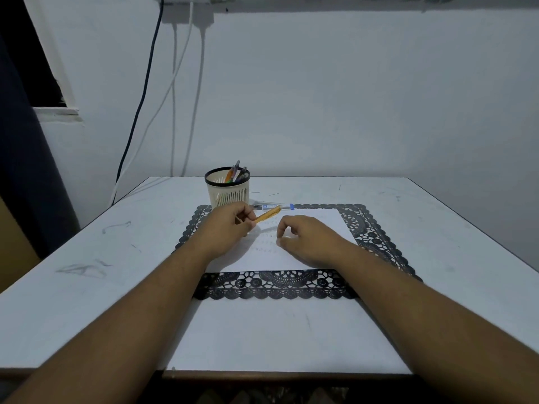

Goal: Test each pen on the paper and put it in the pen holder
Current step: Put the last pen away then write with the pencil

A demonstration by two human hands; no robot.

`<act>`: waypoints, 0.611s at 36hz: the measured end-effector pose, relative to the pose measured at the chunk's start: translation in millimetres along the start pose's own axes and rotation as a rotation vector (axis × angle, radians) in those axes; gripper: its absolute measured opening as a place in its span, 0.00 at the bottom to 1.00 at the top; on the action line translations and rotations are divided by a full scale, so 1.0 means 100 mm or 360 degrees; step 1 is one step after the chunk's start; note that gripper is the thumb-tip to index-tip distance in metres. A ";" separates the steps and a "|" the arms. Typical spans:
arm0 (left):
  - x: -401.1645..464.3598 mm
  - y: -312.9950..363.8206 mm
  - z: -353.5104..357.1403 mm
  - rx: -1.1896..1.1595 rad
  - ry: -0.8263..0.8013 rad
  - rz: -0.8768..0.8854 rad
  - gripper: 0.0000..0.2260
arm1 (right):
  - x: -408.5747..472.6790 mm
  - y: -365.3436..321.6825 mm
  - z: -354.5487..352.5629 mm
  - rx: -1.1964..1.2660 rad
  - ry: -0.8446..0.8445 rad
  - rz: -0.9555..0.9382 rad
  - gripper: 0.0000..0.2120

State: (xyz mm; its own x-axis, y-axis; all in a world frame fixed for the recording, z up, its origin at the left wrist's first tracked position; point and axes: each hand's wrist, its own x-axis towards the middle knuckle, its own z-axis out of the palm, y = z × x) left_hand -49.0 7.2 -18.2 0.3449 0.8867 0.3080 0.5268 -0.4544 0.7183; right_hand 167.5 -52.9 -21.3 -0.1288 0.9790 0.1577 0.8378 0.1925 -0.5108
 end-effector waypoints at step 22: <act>-0.05 0.05 -0.04 0.0070 -0.0042 0.0002 0.04 | 0.03 0.16 -0.16 0.0577 0.0359 0.0109 0.08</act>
State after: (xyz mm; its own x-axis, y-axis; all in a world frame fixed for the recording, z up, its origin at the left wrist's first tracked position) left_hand -51.3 0.9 -13.8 0.3656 0.8838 0.2920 0.5599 -0.4594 0.6895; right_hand 189.2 -47.5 -15.5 0.0734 0.9591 0.2733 0.5947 0.1779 -0.7840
